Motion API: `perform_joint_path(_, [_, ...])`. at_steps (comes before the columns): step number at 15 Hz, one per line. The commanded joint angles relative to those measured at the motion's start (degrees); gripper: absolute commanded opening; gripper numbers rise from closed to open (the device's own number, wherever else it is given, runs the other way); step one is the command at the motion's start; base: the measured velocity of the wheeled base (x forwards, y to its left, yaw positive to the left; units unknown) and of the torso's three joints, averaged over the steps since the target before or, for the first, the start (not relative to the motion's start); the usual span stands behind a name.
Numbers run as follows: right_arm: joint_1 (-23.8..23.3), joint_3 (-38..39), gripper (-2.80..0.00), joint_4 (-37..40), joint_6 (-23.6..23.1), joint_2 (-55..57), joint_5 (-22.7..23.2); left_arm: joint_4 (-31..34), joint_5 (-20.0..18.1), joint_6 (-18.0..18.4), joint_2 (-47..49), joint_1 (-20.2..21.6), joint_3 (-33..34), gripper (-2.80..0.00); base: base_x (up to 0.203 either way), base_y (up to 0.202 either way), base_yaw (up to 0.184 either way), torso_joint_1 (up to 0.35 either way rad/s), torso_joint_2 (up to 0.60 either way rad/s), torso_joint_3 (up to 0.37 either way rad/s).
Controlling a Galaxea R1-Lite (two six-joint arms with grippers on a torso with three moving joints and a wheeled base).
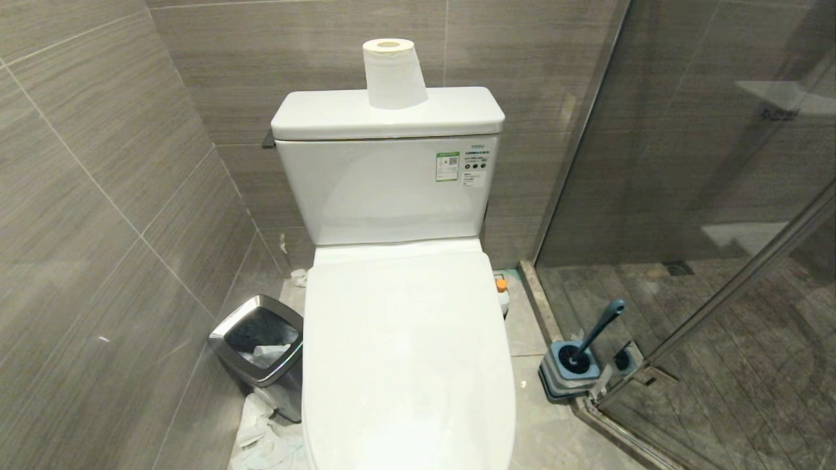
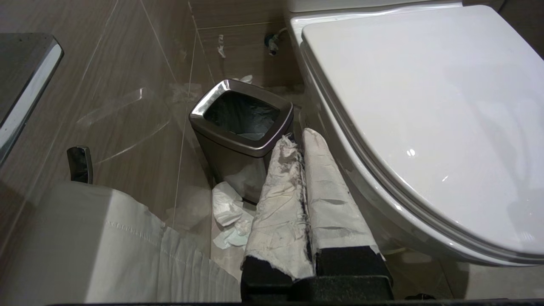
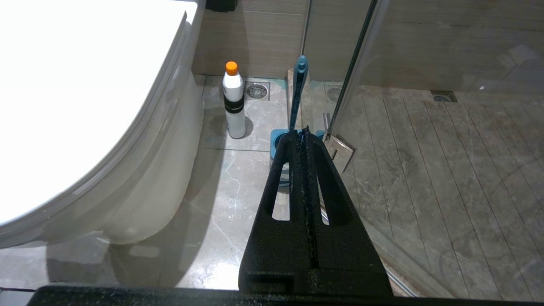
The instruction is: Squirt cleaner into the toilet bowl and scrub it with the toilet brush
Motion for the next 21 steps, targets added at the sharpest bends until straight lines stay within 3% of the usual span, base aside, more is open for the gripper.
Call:
perform_joint_path(1, [0.0, 0.0, -2.80, 0.0, -0.1, 0.1, 0.0, 0.0, 0.0, 0.0, 0.1, 0.0, 0.0, -2.80, 0.000, 0.000, 0.000, 0.000, 0.00, 0.000])
perform_joint_path(21, [0.0, 0.0, -2.80, 0.0, -0.1, 0.1, 0.0, 0.0, 0.0, 0.0, 0.1, 0.0, 0.0, -2.80, 0.000, 0.000, 0.000, 0.000, 0.00, 0.000])
